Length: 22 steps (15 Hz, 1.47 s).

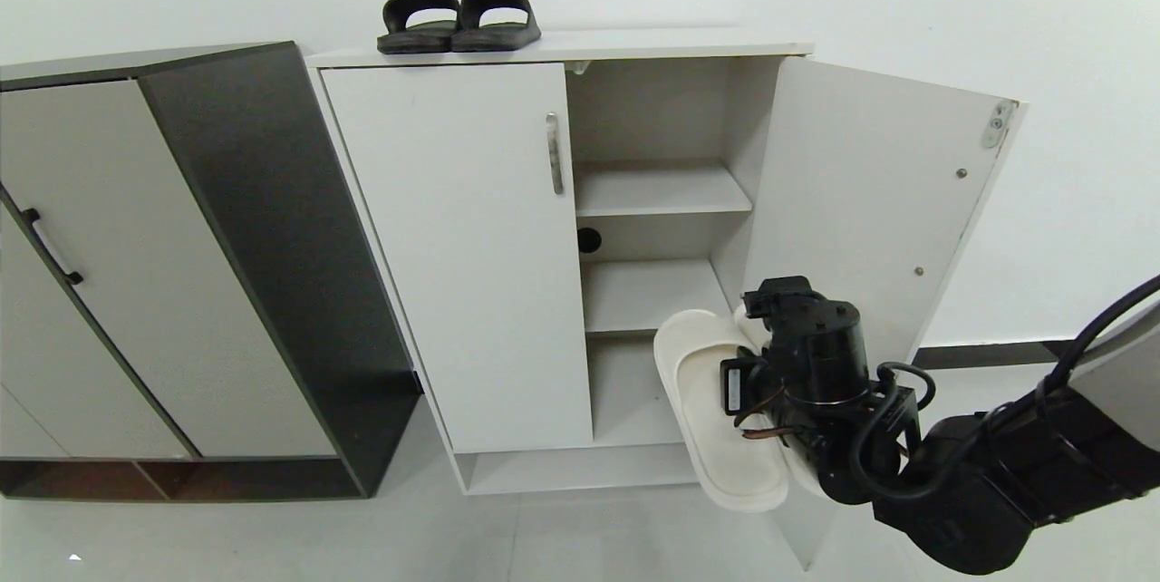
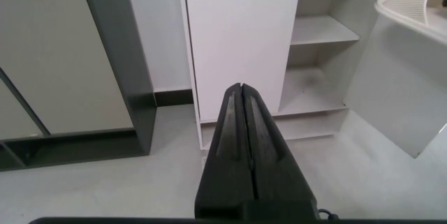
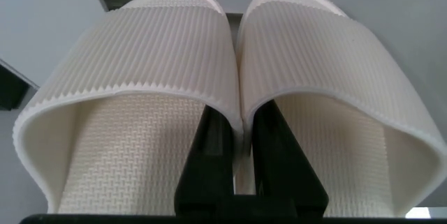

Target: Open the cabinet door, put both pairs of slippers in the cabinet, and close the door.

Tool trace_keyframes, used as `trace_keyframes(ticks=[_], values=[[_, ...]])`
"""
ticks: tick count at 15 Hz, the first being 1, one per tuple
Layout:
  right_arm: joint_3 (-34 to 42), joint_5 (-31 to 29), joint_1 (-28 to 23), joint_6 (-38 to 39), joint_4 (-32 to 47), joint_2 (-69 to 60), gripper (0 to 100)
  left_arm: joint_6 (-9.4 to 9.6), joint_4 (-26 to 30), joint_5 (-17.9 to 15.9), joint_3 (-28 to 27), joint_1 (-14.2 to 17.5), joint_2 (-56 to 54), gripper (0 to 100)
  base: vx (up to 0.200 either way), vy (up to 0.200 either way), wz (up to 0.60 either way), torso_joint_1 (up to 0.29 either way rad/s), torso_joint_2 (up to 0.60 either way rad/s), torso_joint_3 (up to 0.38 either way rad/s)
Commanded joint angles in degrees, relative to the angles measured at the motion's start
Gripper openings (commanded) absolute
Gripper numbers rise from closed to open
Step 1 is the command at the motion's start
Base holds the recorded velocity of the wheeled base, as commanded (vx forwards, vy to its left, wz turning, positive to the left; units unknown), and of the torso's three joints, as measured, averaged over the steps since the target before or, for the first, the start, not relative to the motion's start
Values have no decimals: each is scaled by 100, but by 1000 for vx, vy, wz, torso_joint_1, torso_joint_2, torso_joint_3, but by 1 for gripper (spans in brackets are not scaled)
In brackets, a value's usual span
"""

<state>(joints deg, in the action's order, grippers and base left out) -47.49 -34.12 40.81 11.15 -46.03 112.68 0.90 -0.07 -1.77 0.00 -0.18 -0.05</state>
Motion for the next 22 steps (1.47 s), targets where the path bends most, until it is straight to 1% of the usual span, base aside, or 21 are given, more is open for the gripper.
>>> trace_keyframes(ticks=[1, 2, 6, 15, 17, 19, 22], values=[[126, 160, -74, 1, -108, -9, 0, -2, -1, 1, 0, 1, 14, 0, 0, 0, 0, 0, 0, 0], [197, 283, -91, -8, -284, 0, 0, -2, -1, 1, 0, 1, 14, 0, 0, 0, 0, 0, 0, 0], [399, 441, -197, -263, -697, 105, 0, -11, -1, 1, 0, 1, 14, 0, 0, 0, 0, 0, 0, 0], [355, 477, -575, -280, -714, 176, 0, -11, -1, 10, 0, 1, 14, 0, 0, 0, 0, 0, 0, 0], [364, 556, -601, -280, -714, 176, 0, -11, -1, 10, 0, 1, 14, 0, 0, 0, 0, 0, 0, 0], [373, 573, -601, -280, -714, 176, 0, -20, -1, 89, 0, 1, 14, 0, 0, 0, 0, 0, 0, 0], [373, 573, -592, -272, -758, 149, 0, -29, -1, 89, 0, 1, 14, 0, 0, 0, 0, 0, 0, 0]])
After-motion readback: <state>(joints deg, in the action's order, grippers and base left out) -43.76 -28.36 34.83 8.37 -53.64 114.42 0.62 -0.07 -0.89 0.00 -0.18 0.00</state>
